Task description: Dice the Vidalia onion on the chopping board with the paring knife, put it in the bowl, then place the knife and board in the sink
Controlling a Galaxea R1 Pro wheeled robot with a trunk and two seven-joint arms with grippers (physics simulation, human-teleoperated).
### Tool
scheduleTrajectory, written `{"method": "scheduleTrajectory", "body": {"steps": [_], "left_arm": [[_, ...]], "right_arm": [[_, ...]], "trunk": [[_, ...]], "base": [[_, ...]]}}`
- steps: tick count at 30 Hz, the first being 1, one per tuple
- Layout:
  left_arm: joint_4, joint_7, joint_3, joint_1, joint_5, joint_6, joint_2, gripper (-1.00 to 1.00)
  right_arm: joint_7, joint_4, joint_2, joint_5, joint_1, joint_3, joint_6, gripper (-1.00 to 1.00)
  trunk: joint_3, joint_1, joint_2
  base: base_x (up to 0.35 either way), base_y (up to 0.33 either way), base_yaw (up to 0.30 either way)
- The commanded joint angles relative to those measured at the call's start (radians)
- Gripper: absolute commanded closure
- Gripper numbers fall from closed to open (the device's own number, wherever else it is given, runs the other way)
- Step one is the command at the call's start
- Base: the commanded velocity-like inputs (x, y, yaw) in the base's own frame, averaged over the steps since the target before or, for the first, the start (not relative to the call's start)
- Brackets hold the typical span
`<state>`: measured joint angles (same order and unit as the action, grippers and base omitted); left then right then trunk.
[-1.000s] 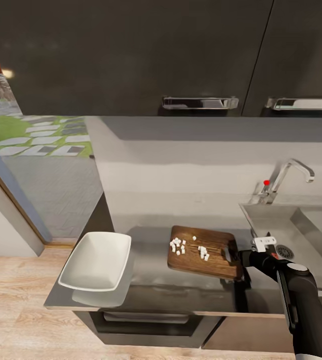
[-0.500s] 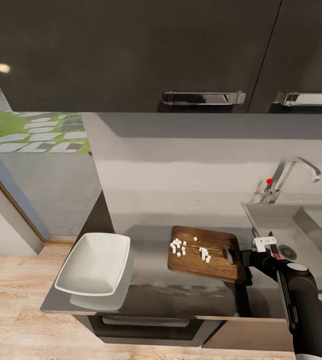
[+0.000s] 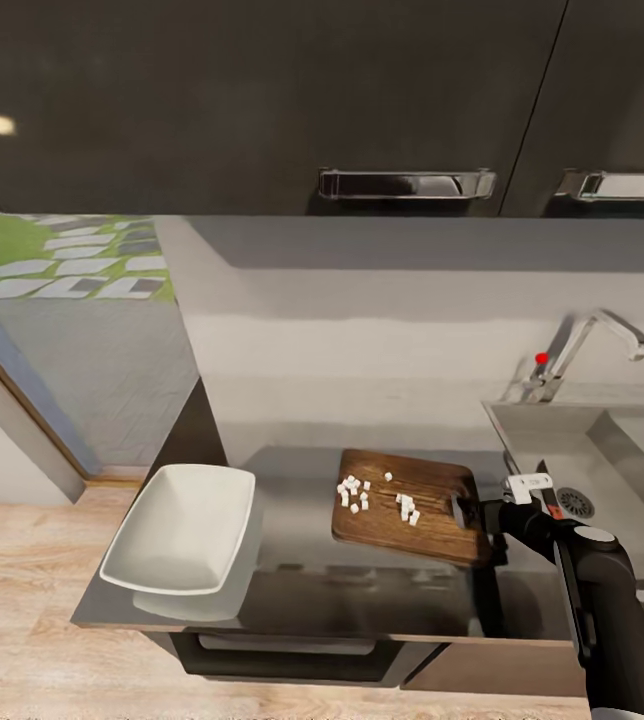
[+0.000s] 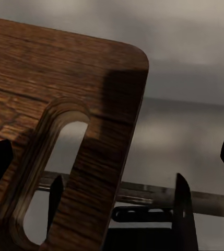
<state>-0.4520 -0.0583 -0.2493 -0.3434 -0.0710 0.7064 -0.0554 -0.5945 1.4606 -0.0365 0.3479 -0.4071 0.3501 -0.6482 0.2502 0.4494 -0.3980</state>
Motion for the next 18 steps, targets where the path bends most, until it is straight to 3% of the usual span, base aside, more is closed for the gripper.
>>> {"method": "scheduleTrajectory", "body": {"steps": [1,18], "left_arm": [[-0.002,-0.006,-0.008,0.000,-0.007,0.001,-0.001,-1.00],[-0.002,-0.006,-0.008,0.000,-0.007,0.001,-0.001,-1.00]], "right_arm": [[-0.010,0.001,0.000,0.011,-0.001,0.001,-0.002,-1.00],[-0.010,0.001,0.000,0.010,-0.001,0.001,-0.002,-1.00]], "trunk": [[0.003,0.001,-0.002],[0.029,0.001,-0.002]], "base": [[0.006,-0.005,0.000],[0.019,-0.020,0.000]]}}
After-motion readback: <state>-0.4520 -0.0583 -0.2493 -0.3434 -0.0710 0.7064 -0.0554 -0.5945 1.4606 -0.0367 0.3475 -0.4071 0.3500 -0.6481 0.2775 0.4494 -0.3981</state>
